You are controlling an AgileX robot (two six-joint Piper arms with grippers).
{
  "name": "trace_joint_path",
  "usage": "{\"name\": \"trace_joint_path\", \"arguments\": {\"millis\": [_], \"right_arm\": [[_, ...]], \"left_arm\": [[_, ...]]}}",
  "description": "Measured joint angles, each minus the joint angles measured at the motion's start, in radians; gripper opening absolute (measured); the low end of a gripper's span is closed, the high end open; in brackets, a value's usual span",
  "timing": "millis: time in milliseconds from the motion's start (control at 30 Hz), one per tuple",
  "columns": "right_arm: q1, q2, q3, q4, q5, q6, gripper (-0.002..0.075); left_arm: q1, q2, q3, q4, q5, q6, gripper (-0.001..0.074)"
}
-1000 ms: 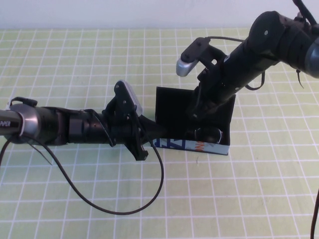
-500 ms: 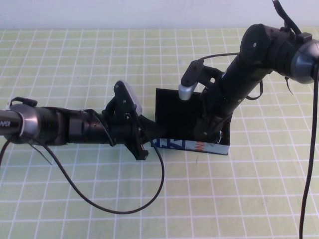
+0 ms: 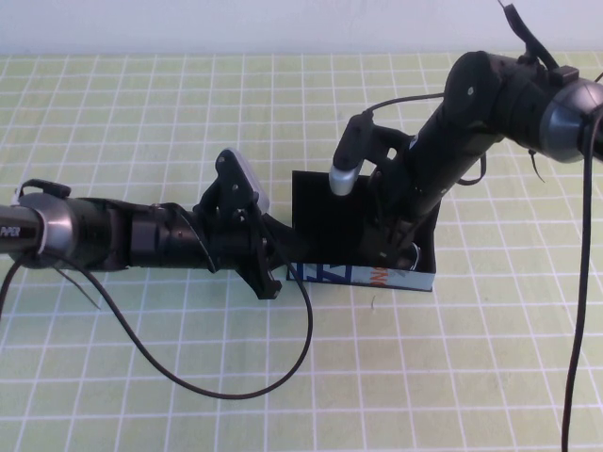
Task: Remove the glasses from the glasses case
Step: Pick up the glasses from the glasses case
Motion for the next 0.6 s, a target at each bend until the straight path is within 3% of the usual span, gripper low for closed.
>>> {"name": "trace_joint_path", "arguments": {"millis": [600], "right_arm": [[0.041, 0.025, 0.000, -0.111, -0.066, -0.056, 0.0293]], "left_arm": [[0.024, 0.000, 0.000, 0.006, 0.058, -0.045, -0.0004]]}}
